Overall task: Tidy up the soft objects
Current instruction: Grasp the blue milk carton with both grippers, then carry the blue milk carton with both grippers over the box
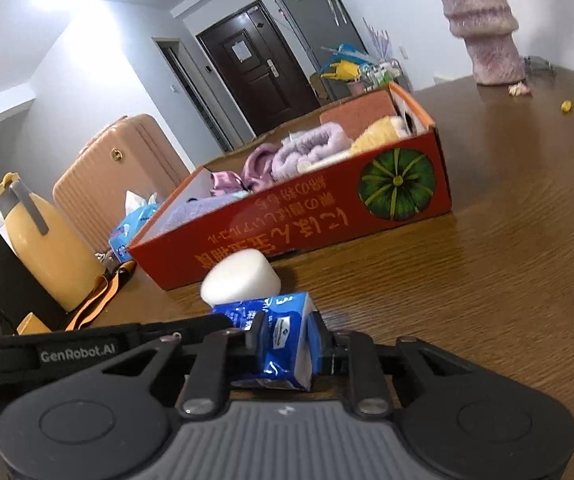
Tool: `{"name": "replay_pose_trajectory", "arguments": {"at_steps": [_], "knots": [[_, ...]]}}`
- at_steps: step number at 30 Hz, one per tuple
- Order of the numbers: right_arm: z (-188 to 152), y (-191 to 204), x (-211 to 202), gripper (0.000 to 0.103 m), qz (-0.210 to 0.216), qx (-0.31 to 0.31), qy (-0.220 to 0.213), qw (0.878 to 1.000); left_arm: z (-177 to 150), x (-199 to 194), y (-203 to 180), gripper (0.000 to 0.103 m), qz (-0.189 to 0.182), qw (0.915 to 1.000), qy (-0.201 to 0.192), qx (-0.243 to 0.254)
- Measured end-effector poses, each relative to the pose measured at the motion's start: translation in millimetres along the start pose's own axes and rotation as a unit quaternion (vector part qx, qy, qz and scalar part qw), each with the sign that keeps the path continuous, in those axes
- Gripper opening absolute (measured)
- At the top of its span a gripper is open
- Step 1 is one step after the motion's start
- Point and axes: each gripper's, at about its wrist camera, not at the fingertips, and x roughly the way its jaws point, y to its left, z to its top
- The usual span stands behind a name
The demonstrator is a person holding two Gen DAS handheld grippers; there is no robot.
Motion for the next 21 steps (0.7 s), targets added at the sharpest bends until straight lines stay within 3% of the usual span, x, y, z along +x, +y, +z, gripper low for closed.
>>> {"name": "replay_pose_trajectory", "arguments": {"at_steps": [10,21], "knots": [[-9.9,34.2,-82.7,0.018,0.023,-0.034,-0.055,0.998,-27.9,-85.3,-38.6,0.023,-0.009,0.9976,-0.066,0.02],[-34.9,71.6,-152.6,0.018,0.038,-0.062,-0.09,0.993,-54.0,-155.6,-63.3,0.023,-0.008,0.994,-0.105,0.031]]}}
